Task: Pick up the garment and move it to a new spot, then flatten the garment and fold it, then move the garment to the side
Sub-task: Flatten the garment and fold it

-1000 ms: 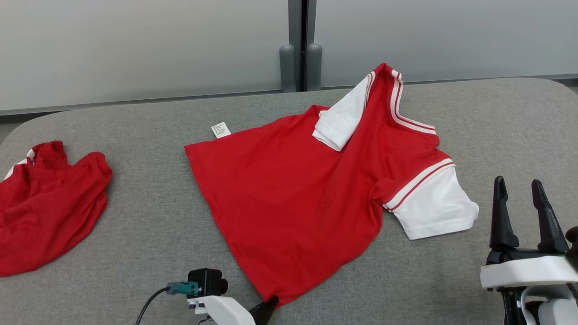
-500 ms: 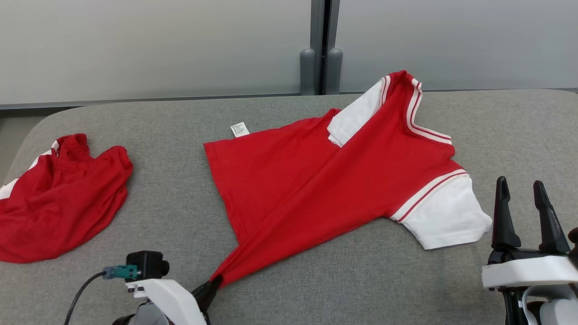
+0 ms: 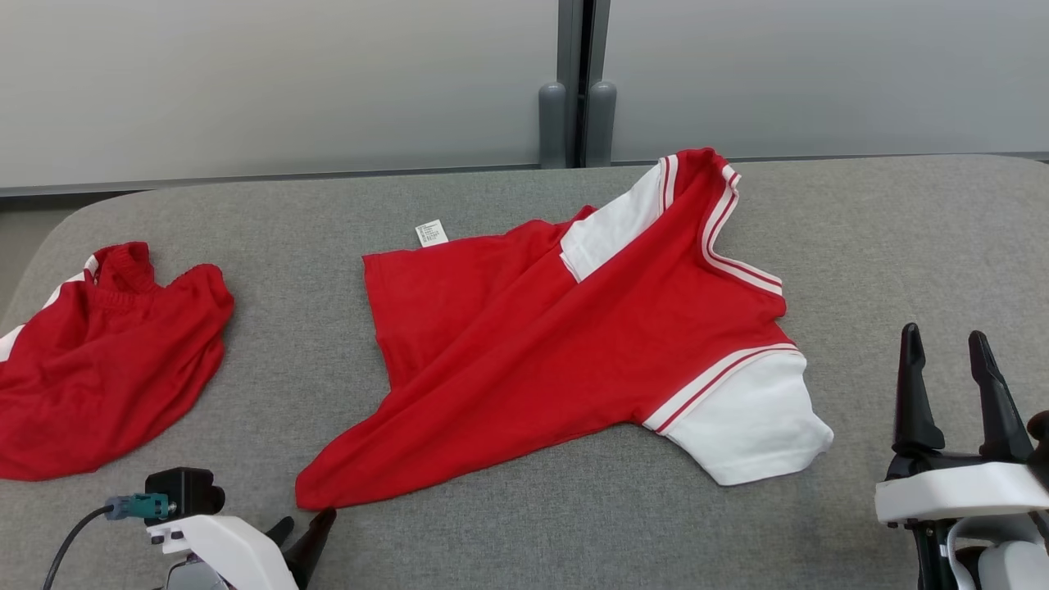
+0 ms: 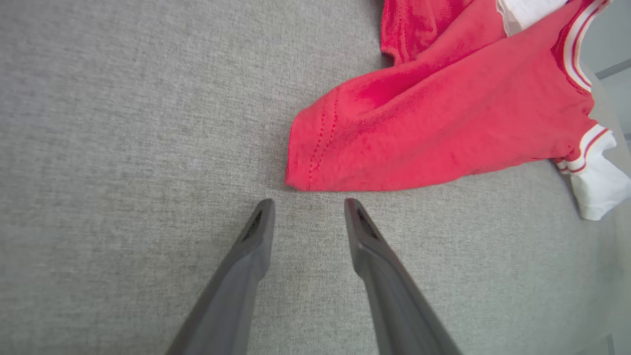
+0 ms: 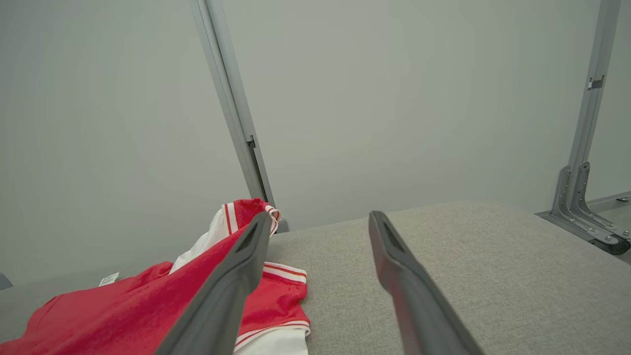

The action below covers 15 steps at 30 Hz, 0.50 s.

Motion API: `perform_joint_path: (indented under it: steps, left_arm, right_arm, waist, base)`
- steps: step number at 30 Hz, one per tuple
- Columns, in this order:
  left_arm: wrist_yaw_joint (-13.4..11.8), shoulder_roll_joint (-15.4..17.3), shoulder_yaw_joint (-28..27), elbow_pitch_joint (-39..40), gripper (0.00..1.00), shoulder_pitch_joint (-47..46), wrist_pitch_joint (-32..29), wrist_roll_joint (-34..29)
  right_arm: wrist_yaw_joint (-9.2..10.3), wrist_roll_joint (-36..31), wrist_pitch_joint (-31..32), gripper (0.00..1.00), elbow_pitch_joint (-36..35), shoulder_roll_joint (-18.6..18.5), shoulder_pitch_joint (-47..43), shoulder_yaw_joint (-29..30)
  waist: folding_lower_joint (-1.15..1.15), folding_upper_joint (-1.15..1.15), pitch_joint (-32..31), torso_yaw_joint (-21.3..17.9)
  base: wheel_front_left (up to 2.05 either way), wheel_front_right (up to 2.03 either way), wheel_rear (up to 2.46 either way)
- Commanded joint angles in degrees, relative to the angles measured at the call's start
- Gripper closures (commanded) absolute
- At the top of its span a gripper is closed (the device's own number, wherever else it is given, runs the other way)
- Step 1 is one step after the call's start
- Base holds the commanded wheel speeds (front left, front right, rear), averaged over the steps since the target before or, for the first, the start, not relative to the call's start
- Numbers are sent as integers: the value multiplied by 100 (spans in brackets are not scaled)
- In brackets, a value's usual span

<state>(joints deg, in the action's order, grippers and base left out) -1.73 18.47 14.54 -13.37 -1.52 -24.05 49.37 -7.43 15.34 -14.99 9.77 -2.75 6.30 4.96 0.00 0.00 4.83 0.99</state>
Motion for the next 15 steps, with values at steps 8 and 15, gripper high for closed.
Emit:
perform_joint_path:
  steps: [8, 15]
  left_arm:
    - [-237, 87, -138, 677, 0, 283, 721, -428]
    - [-357, 160, -215, 1423, 0, 287, 2129, -1340]
  right_arm:
    - [-11, -76, -29, 0, 121, -28, -102, 23]
    - [-11, -37, -29, 0, 145, -29, -168, -54]
  waist:
    - [0, 0, -212, 42]
    - [0, 0, -347, 68]
  base:
    - [0, 0, 0]
    - [0, 0, 0]
